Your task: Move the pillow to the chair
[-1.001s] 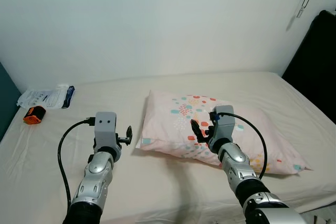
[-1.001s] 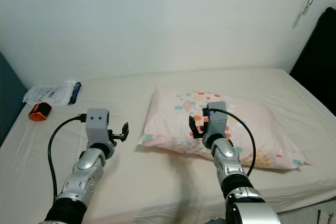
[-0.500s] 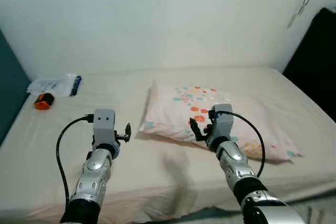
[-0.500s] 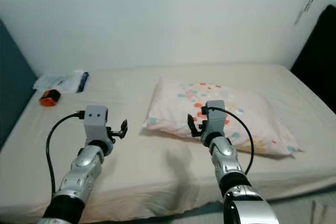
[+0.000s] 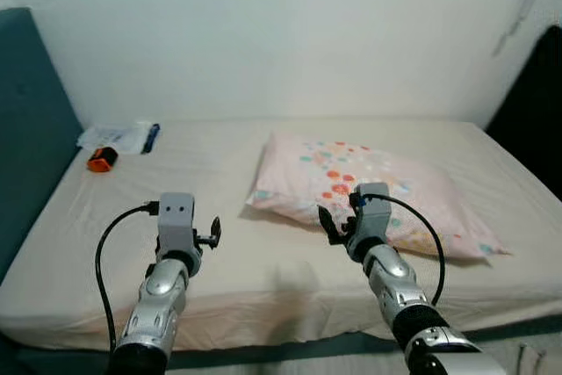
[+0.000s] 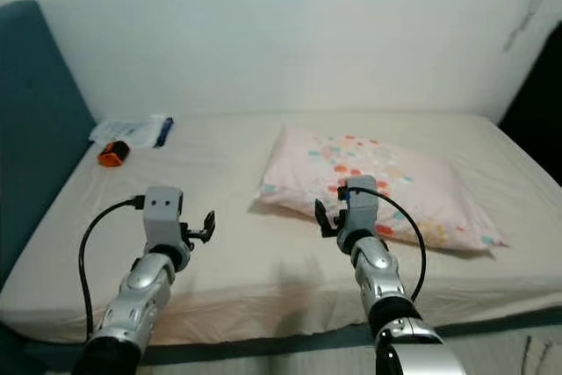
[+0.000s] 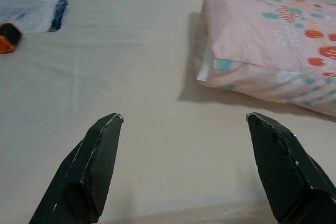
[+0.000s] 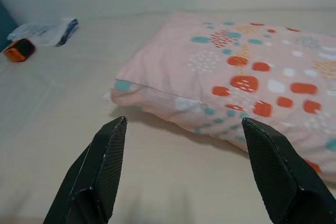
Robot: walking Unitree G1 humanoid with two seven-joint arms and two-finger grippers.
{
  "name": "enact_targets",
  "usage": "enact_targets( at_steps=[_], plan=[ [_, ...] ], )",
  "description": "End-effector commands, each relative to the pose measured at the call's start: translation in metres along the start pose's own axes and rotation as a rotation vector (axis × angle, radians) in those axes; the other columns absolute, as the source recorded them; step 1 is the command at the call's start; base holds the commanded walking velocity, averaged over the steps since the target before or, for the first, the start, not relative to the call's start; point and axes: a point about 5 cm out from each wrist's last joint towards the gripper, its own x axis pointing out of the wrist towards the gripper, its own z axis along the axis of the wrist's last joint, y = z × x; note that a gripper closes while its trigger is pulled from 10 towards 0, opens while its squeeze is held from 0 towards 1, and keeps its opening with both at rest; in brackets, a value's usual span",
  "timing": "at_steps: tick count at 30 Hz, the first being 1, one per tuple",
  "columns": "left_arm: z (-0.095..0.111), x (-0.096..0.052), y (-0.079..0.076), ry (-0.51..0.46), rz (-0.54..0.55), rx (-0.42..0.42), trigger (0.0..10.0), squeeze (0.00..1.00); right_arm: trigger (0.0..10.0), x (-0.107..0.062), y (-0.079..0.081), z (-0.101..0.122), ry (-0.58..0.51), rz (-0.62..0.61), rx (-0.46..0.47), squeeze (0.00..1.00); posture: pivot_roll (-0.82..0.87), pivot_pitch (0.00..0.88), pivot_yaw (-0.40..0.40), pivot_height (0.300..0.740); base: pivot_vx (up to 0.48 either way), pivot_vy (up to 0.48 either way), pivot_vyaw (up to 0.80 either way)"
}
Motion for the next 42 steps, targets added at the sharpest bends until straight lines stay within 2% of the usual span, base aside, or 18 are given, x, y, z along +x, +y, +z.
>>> enact_targets(
  at_steps=[1, 21, 28, 31, 42],
  plan=[
    [0.0042, 0.0013, 0.0014, -0.001, -0.009, 0.027, 10.0, 0.0, 10.0, -0.0004, 0.0008, -0.0019, 0.001, -0.009, 0.02, 0.0, 0.02, 0.0, -0.003, 0.74, 0.0, 0.0, 0.0],
    [0.002, 0.0028, 0.0016, 0.028, 0.009, 0.041, 10.0, 0.0, 10.0, -0.0002, -0.0018, 0.0003, -0.004, -0.016, 0.016, 0.0, 0.02, 0.0, -0.002, 0.74, 0.0, 0.0, 0.0],
    [0.0004, 0.0032, -0.0014, 0.037, 0.009, 0.048, 10.0, 0.0, 10.0, -0.0001, -0.0055, 0.0027, -0.006, -0.016, 0.005, 0.0, 0.0, 0.0, -0.012, 0.74, 0.0, -0.48, 0.0],
    [-0.0014, 0.0021, -0.0063, 0.037, -0.017, 0.03, 10.0, 0.0, 10.0, -0.0004, -0.0066, 0.0028, -0.005, -0.015, 0.0, 0.0, 0.0, 0.0, -0.014, 0.74, 0.0, 0.0, 0.0],
    [-0.0036, 0.0027, -0.0067, 0.045, -0.002, 0.026, 10.0, 0.0, 10.0, 0.0002, -0.009, 0.005, -0.003, -0.013, -0.01, 0.0, -0.01, 0.0, -0.02, 0.74, 0.0, 0.0, 0.0]
  ],
)
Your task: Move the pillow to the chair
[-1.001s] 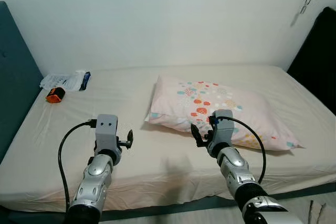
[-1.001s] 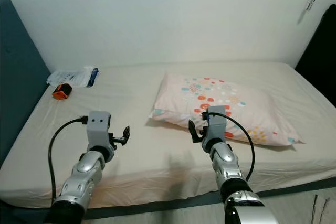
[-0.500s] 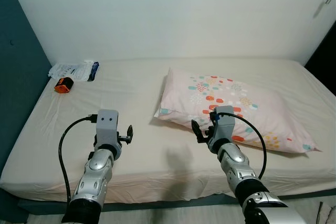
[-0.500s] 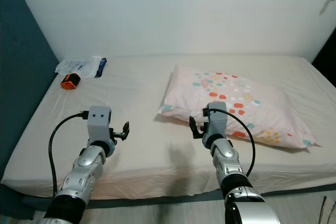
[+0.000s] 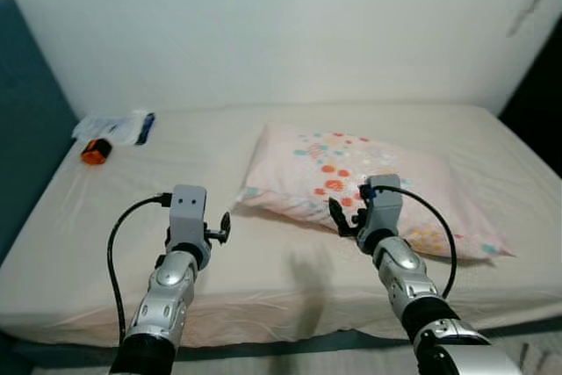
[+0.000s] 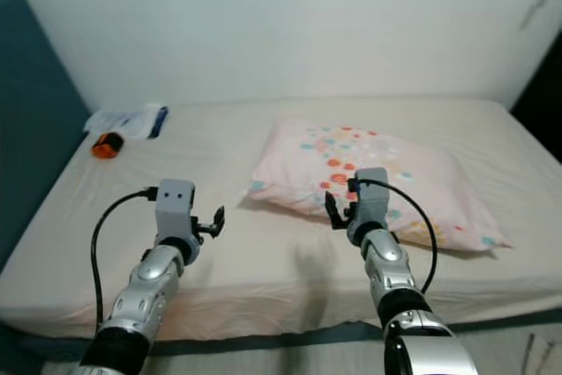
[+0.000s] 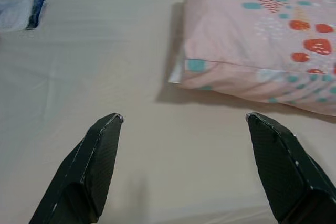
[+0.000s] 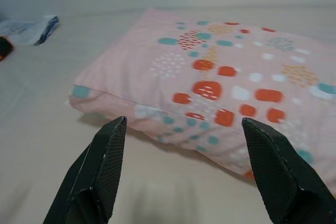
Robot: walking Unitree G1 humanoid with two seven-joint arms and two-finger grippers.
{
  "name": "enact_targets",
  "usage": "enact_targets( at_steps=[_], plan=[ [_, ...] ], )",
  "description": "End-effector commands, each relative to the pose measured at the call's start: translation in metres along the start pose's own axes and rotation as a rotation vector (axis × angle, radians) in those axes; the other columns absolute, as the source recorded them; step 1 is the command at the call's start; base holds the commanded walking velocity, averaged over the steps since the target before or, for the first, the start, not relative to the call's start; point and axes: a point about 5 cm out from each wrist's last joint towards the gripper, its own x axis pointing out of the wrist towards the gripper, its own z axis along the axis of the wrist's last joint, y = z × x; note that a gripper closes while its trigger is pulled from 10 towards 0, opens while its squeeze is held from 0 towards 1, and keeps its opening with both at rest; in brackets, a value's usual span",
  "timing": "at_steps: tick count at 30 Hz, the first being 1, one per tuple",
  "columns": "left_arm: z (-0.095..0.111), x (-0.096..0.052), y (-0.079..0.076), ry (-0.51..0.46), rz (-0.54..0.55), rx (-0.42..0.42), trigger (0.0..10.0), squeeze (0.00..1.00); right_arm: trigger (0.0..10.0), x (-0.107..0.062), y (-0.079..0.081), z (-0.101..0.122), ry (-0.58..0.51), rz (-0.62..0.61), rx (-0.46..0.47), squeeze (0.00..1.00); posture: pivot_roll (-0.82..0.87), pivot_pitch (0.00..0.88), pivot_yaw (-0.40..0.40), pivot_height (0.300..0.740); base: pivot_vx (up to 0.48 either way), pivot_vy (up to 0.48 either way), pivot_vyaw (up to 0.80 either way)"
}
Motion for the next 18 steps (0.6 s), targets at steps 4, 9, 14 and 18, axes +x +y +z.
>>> enact_targets(
  at_steps=[4, 9, 14, 18],
  plan=[
    [-0.0057, -0.0009, 0.0034, 0.025, 0.018, -0.004, 10.0, 0.0, 10.0, 0.0015, 0.0023, -0.0006, 0.016, 0.007, 0.014, 0.0, -0.01, 0.0, -0.022, 0.74, 0.0, 0.0, 0.0],
    [-0.0056, -0.0012, 0.0031, 0.025, 0.019, -0.006, 10.0, 0.0, 10.0, 0.0013, 0.001, 0.0005, 0.007, 0.004, 0.021, 0.0, -0.01, 0.0, -0.022, 0.725, 0.0, 0.0, 0.0],
    [-0.005, -0.001, 0.0039, 0.025, 0.022, -0.004, 10.0, 0.0, 10.0, 0.0016, 0.0006, 0.0011, 0.007, 0.005, 0.018, 0.0, -0.01, 0.0, -0.021, 0.71, 0.0, 0.0, 0.0],
    [-0.0037, -0.0004, 0.0063, 0.022, 0.029, -0.002, 10.0, 0.0, 10.0, 0.0021, 0.0007, 0.0021, 0.005, 0.007, 0.017, 0.0, 0.0, 0.0, -0.022, 0.695, 0.0, 0.0, 0.0]
  ],
)
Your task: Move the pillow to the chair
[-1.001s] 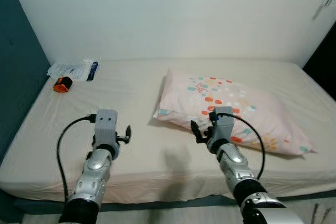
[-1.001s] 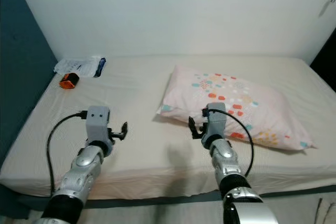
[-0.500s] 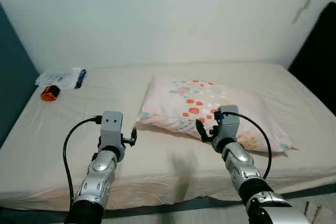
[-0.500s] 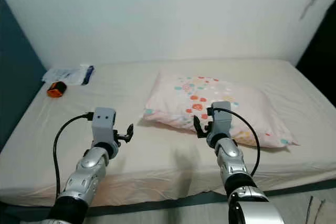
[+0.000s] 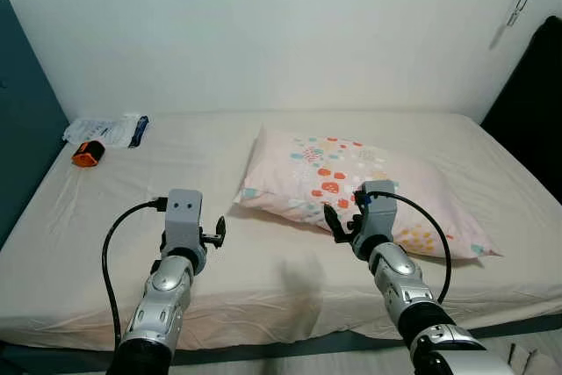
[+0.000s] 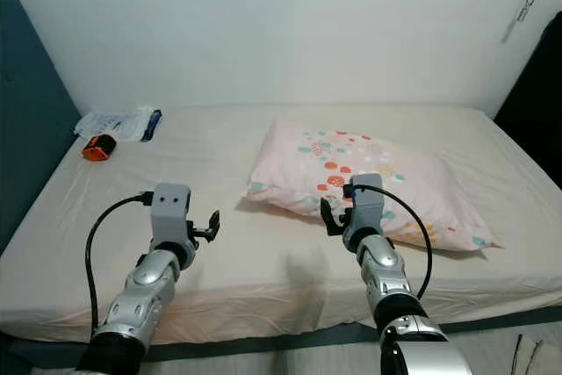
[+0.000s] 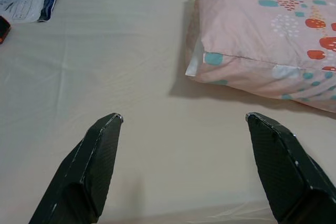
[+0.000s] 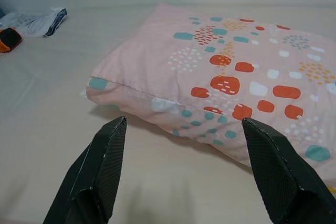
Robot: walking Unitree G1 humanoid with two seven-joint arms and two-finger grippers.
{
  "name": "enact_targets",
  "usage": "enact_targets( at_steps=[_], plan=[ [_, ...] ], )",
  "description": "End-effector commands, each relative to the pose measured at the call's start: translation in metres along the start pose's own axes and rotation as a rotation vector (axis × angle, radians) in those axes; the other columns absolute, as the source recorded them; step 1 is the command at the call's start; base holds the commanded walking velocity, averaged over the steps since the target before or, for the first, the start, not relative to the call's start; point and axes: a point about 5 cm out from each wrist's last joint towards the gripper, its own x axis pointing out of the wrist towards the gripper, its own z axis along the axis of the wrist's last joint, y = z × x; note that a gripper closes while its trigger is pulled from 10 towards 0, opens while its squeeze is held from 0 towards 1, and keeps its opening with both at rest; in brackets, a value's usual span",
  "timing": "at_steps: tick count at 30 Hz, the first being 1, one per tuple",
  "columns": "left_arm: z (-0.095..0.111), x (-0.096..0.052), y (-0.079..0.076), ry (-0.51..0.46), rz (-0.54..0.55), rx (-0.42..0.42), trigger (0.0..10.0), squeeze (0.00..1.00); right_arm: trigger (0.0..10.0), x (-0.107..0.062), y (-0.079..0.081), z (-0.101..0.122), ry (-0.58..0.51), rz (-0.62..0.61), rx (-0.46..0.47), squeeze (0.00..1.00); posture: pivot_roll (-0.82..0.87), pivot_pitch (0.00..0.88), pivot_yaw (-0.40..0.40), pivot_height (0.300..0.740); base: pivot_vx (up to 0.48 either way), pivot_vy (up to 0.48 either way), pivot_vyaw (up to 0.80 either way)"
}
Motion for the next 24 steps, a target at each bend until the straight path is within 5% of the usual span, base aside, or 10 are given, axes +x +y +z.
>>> enact_targets(
  at_steps=[1, 24],
  plan=[
    [-0.0032, 0.0, 0.0043, 0.021, 0.013, 0.003, 10.0, 0.0, 10.0, 0.002, -0.0008, 0.0033, -0.003, -0.003, 0.011, 0.0, 0.0, 0.0, -0.022, 0.69, 0.0, 0.0, 0.0],
    [-0.0025, 0.0001, 0.0032, 0.019, 0.017, -0.003, 10.0, 0.0, 10.0, 0.0033, -0.0004, 0.0068, -0.017, -0.003, 0.014, 0.0, 0.0, 0.001, -0.024, 0.63, 0.0, 0.0, 0.0]
  ],
)
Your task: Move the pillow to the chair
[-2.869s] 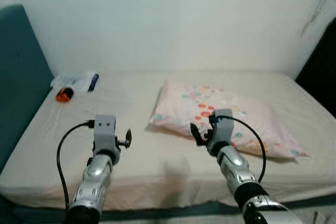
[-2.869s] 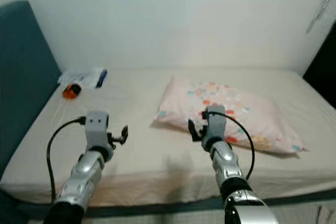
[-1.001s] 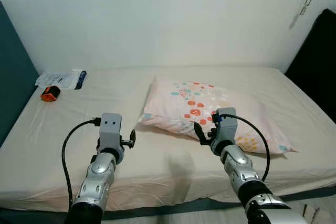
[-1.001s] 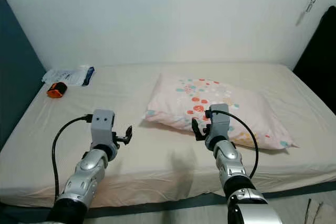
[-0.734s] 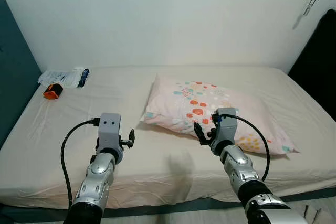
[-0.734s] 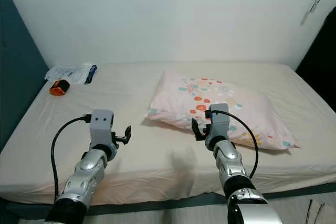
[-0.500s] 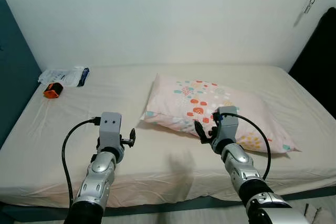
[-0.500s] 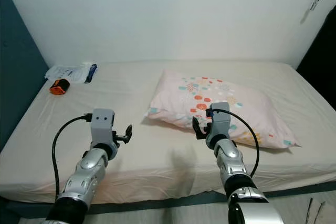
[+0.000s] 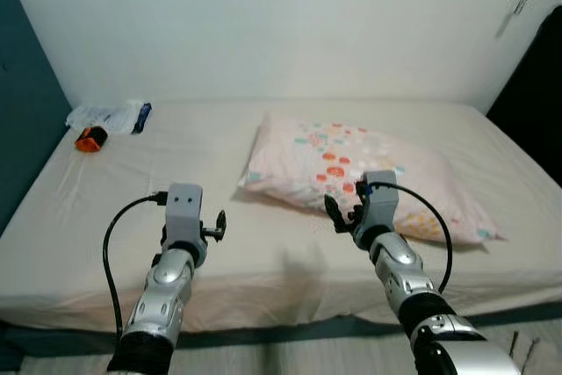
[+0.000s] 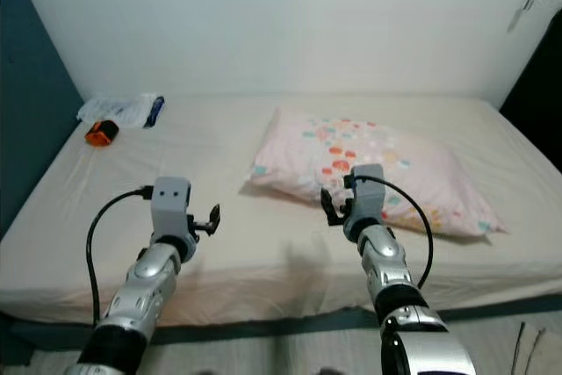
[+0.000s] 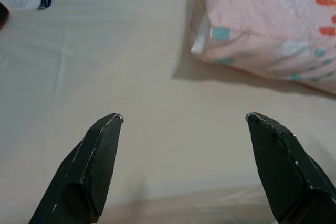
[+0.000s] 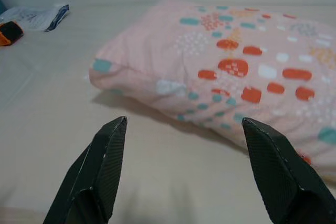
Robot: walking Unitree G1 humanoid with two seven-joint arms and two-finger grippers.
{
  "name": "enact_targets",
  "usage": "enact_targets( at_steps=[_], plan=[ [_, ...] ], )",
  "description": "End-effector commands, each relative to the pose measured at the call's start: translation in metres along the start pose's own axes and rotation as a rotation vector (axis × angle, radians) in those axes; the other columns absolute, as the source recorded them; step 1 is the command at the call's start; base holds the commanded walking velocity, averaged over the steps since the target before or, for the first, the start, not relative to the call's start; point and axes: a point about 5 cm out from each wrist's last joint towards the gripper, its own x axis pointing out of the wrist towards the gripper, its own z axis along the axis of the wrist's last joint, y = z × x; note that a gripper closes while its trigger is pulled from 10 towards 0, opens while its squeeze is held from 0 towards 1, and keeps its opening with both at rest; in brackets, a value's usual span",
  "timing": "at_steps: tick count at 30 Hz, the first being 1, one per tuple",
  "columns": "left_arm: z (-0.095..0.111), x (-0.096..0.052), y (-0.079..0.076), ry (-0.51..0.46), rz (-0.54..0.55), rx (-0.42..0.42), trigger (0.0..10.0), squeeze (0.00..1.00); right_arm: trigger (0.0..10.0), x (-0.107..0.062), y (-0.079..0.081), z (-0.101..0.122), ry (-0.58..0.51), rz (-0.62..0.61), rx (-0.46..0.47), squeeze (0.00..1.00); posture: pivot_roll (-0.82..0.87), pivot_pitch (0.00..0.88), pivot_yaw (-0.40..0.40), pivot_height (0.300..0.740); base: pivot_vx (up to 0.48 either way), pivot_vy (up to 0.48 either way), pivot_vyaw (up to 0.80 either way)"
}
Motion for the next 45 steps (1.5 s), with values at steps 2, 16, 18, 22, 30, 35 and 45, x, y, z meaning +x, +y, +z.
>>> enact_targets(
  at_steps=[2, 16, 18, 22, 30, 35, 45],
  plan=[
    [-0.004, 0.0, 0.001, 0.021, 0.005, 0.001, 10.0, 0.0, 10.0, 0.0, -0.001, 0.0, -0.003, -0.01, 0.021, 0.0, 0.0, 0.001, -0.024, 0.63, 0.0, 0.0, 0.0],
    [-0.001, 0.001, -0.001, 0.016, -0.006, 0.003, 10.0, 0.0, 10.0, 0.001, 0.0, 0.003, -0.018, -0.015, 0.028, 0.0, 0.0, 0.0, -0.017, 0.63, 0.0, 0.0, 0.0],
    [-0.001, 0.001, -0.001, 0.017, -0.008, 0.004, 10.0, 0.0, 10.0, 0.002, 0.0, 0.003, -0.02, -0.015, 0.029, 0.0, 0.0, 0.0, -0.016, 0.63, 0.0, 0.0, 0.0],
    [-0.001, 0.001, -0.001, 0.017, -0.01, 0.005, 10.0, 0.0, 10.0, 0.002, 0.001, 0.003, -0.025, -0.013, 0.04, 0.0, 0.0, 0.0, -0.016, 0.625, 0.0, 0.0, 0.0],
    [0.002, 0.003, -0.002, 0.017, -0.021, 0.011, 10.0, 0.0, 10.0, 0.002, 0.003, 0.002, -0.01, 0.006, 0.035, 0.0, 0.01, 0.0, -0.014, 0.595, 0.0, 0.0, 0.0],
    [0.004, 0.005, -0.004, 0.014, -0.035, 0.016, 10.0, 0.0, 10.0, 0.003, 0.002, 0.005, -0.014, 0.003, 0.022, 0.0, 0.01, 0.0, -0.013, 0.59, 0.0, 0.0, 0.0],
    [0.012, 0.013, -0.009, 0.009, -0.095, -0.007, 10.0, 0.0, 10.0, 0.008, -0.002, 0.016, -0.037, -0.003, 0.018, 0.0, 0.0, 0.006, -0.01, 0.58, 0.0, 0.0, 0.0]
  ],
)
